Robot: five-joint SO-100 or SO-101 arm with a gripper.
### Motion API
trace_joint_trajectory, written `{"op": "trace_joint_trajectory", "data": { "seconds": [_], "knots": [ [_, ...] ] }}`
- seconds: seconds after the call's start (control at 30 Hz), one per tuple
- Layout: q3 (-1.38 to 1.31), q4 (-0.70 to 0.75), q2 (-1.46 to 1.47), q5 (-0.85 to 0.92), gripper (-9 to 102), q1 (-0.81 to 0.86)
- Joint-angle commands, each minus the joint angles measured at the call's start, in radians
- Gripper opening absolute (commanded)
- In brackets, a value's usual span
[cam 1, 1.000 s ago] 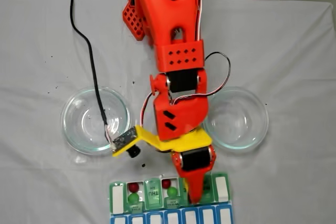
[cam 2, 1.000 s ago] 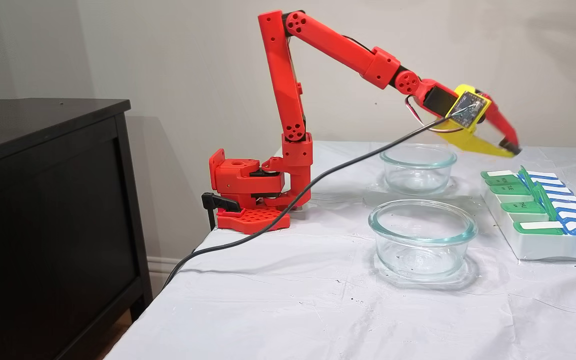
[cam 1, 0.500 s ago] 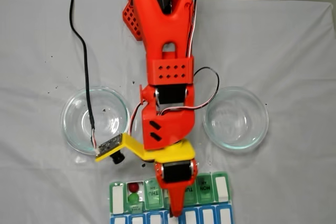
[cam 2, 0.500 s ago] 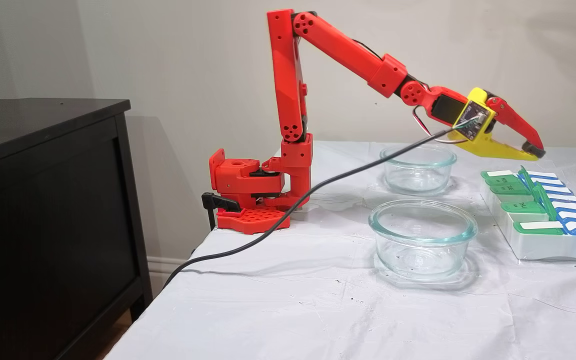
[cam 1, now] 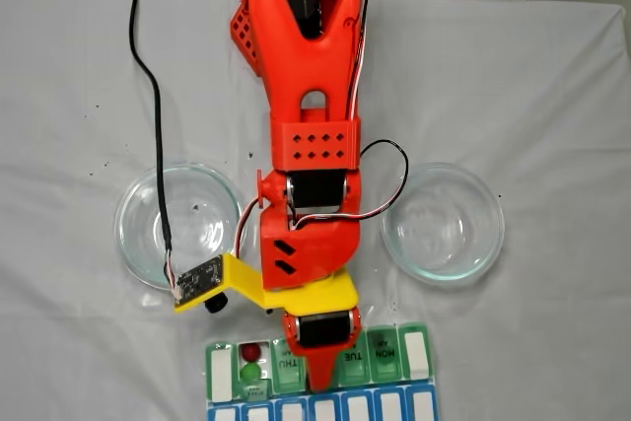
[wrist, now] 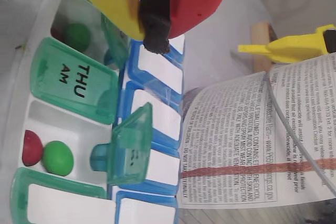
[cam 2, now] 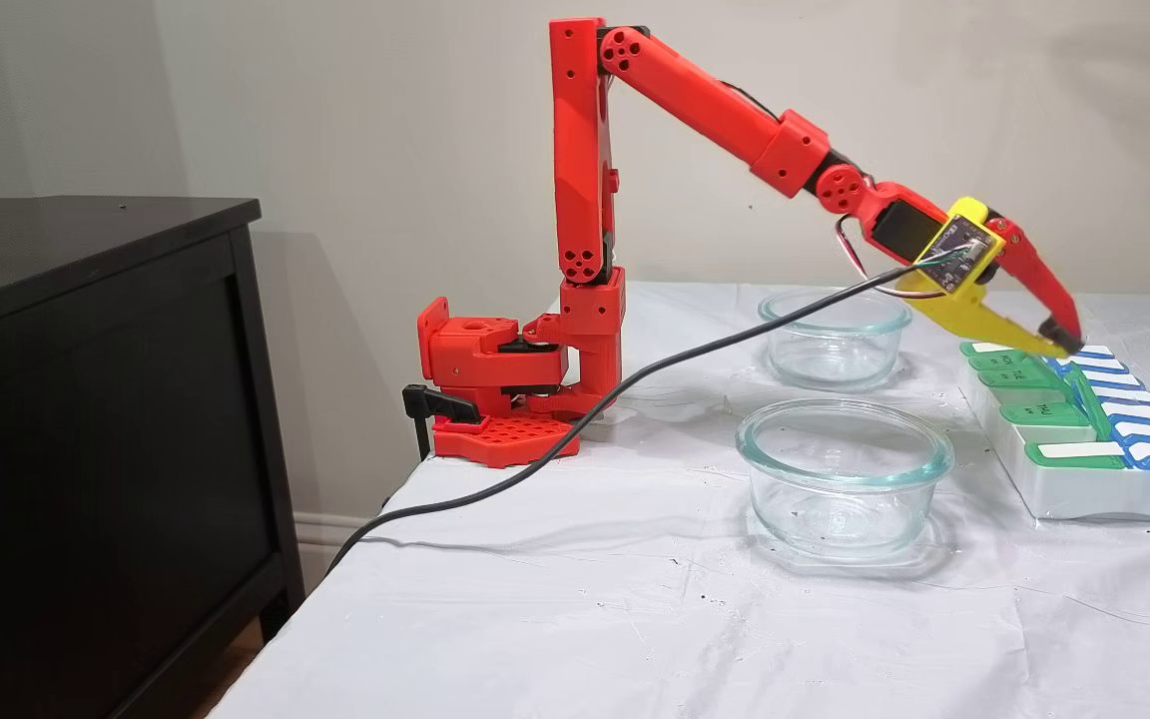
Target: Sort medicines into box.
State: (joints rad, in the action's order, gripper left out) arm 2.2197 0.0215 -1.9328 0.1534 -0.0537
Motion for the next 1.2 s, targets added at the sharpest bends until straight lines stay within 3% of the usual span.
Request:
{"op": "trace_joint_trajectory", "data": {
  "seconds": [0.0,0.13,0.4,0.73,0.93,1.17],
  "knots": [
    [-0.103,0.097,-0.034,0.032,0,-0.011],
    [-0.169,0.273,0.000,0.060,0,0.006],
    [-0.166,0.423,0.026,0.173,0,-0.020],
    [-0.032,0.173,0.051,0.425,0,-0.052],
    [0.066,0.029,0.043,0.704,0,-0.089],
    [0.101,0.087,-0.003,0.867,0,-0.115]
  ]
}}
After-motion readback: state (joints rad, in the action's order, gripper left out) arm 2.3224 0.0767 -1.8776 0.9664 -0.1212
